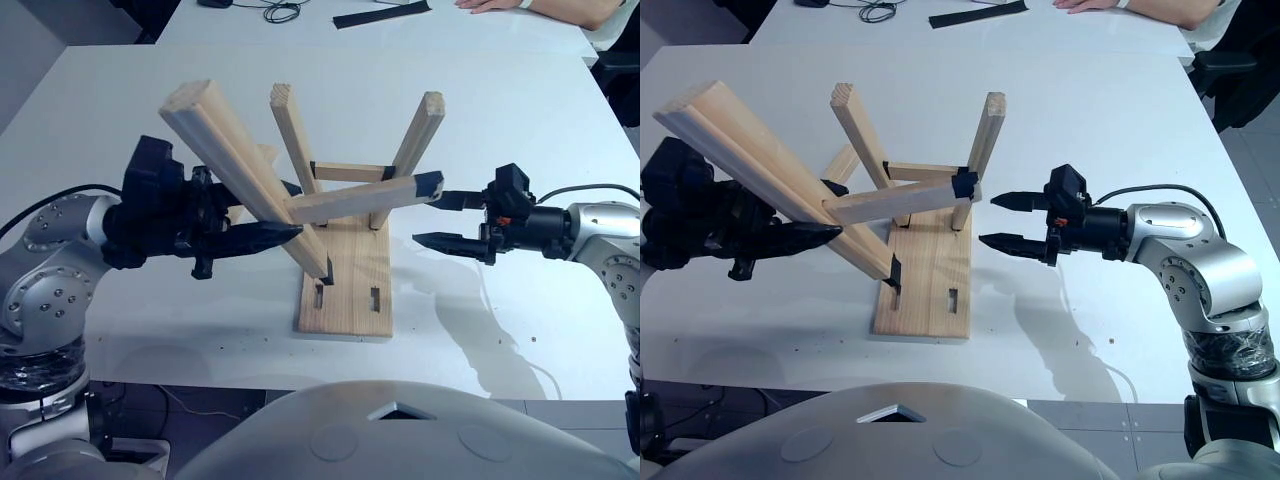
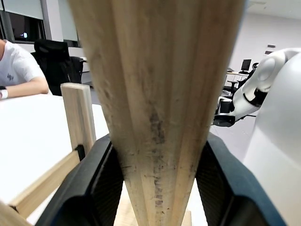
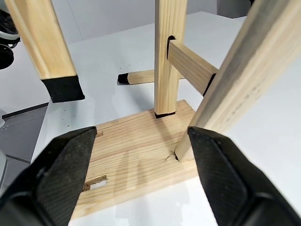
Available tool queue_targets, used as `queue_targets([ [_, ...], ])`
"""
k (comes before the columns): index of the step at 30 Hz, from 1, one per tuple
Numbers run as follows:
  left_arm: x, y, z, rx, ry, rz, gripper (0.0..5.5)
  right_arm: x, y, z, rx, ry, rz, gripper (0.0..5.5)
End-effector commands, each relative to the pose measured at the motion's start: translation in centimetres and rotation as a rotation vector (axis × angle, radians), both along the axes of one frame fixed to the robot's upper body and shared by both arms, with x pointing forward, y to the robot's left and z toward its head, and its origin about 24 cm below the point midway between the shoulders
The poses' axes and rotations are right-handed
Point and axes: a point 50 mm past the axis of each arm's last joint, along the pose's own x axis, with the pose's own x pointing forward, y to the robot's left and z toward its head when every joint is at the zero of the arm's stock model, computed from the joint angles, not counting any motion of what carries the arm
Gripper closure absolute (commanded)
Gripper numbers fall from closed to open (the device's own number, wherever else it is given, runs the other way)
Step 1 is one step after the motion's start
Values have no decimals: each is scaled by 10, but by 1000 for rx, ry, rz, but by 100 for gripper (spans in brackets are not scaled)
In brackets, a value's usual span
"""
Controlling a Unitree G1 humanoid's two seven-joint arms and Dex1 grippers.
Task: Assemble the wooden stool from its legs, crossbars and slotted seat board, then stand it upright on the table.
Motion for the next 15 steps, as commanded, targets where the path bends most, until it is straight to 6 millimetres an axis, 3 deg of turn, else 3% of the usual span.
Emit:
queue_targets([
  [1, -1, 0, -10, 26, -2, -13, 343, 2, -4, 3, -24, -13, 4, 192],
  [15, -8, -6, -43, 169, -44, -53, 343, 5, -5, 6, -63, -3, 58, 192],
])
